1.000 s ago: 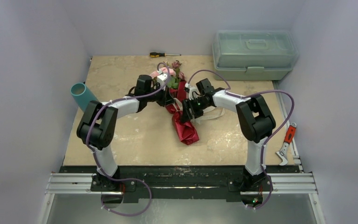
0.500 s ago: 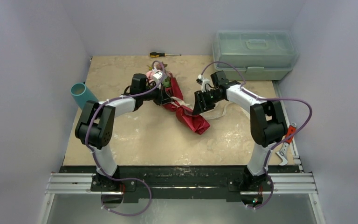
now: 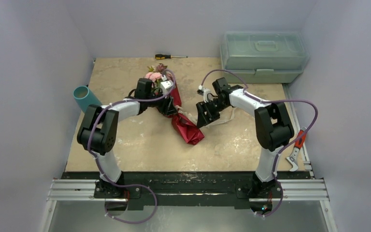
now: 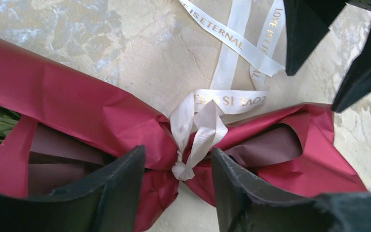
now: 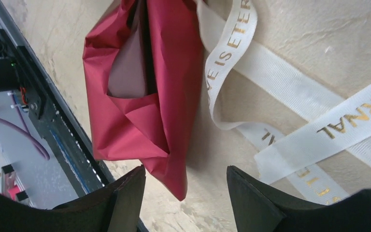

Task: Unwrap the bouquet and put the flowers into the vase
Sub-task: Untie the ribbon from the wrapping paper.

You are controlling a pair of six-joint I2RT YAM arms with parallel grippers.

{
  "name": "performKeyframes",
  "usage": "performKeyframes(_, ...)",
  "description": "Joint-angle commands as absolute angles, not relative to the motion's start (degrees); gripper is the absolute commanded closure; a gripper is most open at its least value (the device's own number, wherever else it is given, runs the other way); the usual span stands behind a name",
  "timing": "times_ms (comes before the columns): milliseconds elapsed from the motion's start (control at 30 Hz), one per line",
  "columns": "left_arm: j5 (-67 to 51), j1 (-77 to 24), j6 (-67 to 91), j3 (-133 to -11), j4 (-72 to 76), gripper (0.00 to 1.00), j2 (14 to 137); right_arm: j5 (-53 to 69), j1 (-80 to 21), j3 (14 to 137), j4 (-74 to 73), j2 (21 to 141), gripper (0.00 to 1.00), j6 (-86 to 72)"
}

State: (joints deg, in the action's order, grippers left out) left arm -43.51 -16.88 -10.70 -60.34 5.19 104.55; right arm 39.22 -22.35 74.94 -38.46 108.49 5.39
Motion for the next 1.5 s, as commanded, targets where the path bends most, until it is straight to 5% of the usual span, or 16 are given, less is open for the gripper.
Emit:
performKeyframes(0,-44.0,-15.4,-11.1,-61.4,2.7,0.39,97.0,40.4,-22.2,80.3,-37.2,110.0,0.34,4.9)
performKeyframes(200,-37.1,-8.9,10.1,-56.5,5.5,0.2,91.5,41.0,-23.0,82.4,-37.3,114.7,0.37,4.2)
performKeyframes(500,-34.5,-6.5,18.4,-54.7,13.4,0.3,102.1,41.9,-26.7,77.5,-33.8,115.4,0.51,5.0)
performKeyframes(733,-37.5,-7.5,19.1,-62.0,14.9,0.35,110.5,44.1,-31.6,75.1,-30.1,113.7,0.5,2.1)
performKeyframes(1000,-40.7,-5.5,10.4,-60.8,11.1,0.27,103.2,43.7,-23.4,75.8,-36.4,104.8,0.43,7.3)
performKeyframes(1467,-44.8,-16.8,-29.2,-58.6,-9.2,0.2,86.3,19.3,-19.9,71.4,-39.0,100.4,0.37,23.7)
